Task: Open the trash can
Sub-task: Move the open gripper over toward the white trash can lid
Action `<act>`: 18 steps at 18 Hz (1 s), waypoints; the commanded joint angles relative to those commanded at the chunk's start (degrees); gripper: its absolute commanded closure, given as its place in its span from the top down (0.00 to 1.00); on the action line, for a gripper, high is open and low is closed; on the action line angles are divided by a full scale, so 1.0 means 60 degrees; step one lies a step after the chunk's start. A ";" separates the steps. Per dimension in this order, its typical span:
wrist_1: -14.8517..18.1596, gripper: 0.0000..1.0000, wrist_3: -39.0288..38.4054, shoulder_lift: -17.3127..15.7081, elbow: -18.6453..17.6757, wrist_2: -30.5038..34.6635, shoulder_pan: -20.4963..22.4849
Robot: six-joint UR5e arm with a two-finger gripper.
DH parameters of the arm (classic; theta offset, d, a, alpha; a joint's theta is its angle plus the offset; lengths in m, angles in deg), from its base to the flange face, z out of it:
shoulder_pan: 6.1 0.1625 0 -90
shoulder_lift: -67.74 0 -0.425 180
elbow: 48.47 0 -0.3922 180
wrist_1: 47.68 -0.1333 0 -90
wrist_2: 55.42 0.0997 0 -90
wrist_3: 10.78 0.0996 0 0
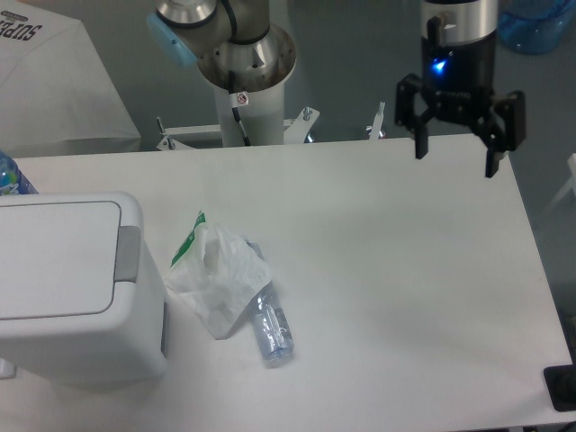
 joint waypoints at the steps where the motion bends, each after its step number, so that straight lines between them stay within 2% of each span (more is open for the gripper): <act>1: -0.0219 1.00 -0.0703 0.0059 -0.0029 0.0000 -0.0321; 3: -0.0455 1.00 -0.2357 0.0206 -0.0146 0.0014 -0.0893; 5: -0.0849 1.00 -0.3664 0.0235 -0.0234 -0.0015 -0.1128; 10: -0.0954 1.00 -0.5788 0.0221 -0.0600 -0.0278 -0.1788; 13: -0.0983 1.00 -0.6801 0.0206 -0.0557 -0.0322 -0.2183; 18: -0.1232 1.00 -0.8574 0.0133 -0.0615 -0.1463 -0.2272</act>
